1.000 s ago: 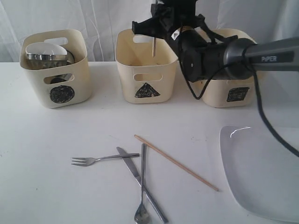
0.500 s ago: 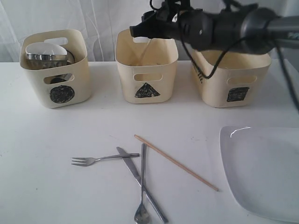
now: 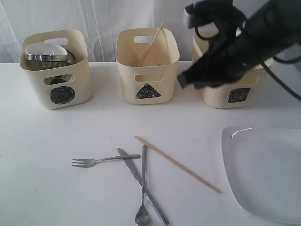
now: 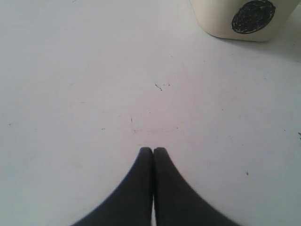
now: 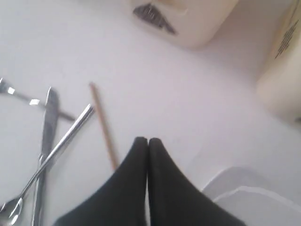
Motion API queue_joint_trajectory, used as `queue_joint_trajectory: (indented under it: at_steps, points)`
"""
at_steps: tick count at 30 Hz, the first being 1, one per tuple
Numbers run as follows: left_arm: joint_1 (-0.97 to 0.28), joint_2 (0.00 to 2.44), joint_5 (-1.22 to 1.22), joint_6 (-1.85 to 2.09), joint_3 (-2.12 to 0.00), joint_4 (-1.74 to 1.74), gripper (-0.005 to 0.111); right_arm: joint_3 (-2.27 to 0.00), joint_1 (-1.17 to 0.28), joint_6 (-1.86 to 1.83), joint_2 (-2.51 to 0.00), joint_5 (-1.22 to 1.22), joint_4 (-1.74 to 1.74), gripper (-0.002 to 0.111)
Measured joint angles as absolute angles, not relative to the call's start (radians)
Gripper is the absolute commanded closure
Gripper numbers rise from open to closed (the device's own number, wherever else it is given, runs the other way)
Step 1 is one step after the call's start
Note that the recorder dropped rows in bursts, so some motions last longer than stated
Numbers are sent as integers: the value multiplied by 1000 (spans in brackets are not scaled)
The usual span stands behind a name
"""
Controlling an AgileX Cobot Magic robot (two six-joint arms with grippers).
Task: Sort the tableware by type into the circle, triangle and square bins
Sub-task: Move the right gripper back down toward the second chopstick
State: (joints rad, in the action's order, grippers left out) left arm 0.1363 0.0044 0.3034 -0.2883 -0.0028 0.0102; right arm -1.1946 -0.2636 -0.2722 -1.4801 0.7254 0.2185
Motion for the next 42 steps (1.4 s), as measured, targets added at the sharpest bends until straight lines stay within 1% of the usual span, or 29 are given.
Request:
queue_joint_trajectory:
  at_steps: [5,9,14,22,28,34,36,40,42]
  points:
    - [136,4,303,-288,-3,10,107,-967,-279,-322,-1378,816,318,108]
    - [136,4,303,-288,-3,10,107,-844,-311,-392,-1364,894,438,108]
    - [136,4,303,-288,-3,10,107,-770,-330,-416,-1368,963,517,108]
    - [136,4,303,-288,-3,10,107,-780,-330,-491,-1377,904,520,107]
    - [136,4,303,-288,-3,10,107,-786,-330,-506,-1377,988,524,94]
    - [136,4,303,-288,-3,10,107,-788,-330,-511,-1377,985,515,85]
    - [136,4,303,-288,-3,10,107,-797,-330,-521,-1379,949,486,79]
    - [136,4,303,-288,-3,10,107,-858,-330,-528,-1404,893,384,59]
    - [136,4,303,-288,-3,10,107,-900,-330,-525,-1432,891,343,53]
